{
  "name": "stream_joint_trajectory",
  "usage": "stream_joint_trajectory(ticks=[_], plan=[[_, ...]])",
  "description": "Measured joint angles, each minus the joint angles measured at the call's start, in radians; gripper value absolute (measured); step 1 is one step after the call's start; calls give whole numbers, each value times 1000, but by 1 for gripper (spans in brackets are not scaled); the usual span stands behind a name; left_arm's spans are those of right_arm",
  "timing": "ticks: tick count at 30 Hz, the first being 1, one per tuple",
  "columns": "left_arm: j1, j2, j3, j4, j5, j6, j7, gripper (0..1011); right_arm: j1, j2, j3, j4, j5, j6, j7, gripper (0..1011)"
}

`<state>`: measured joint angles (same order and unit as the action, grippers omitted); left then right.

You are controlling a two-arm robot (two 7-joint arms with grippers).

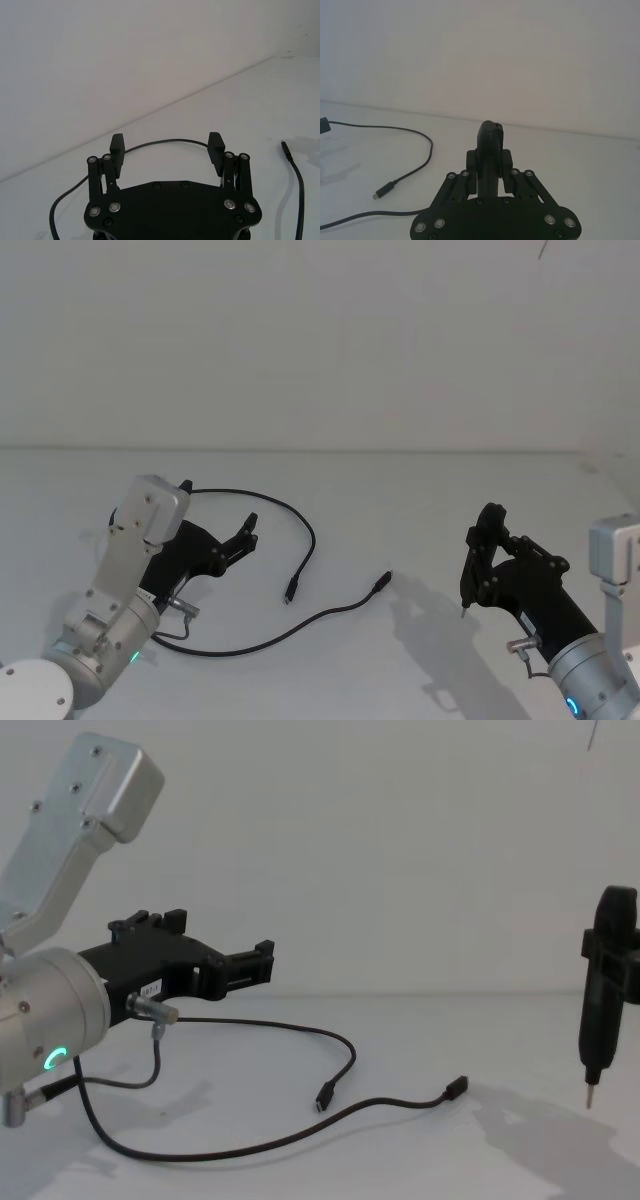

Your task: Pick up the data cable with the one hand.

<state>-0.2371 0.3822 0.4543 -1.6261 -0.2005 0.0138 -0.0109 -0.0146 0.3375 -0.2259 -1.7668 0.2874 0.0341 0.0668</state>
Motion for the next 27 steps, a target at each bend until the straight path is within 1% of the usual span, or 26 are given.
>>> stream_joint_trajectory(ticks=[27], plan=[[0,0,0,0,0,0,0,1001,0,0,0,0,0,0,0,279]])
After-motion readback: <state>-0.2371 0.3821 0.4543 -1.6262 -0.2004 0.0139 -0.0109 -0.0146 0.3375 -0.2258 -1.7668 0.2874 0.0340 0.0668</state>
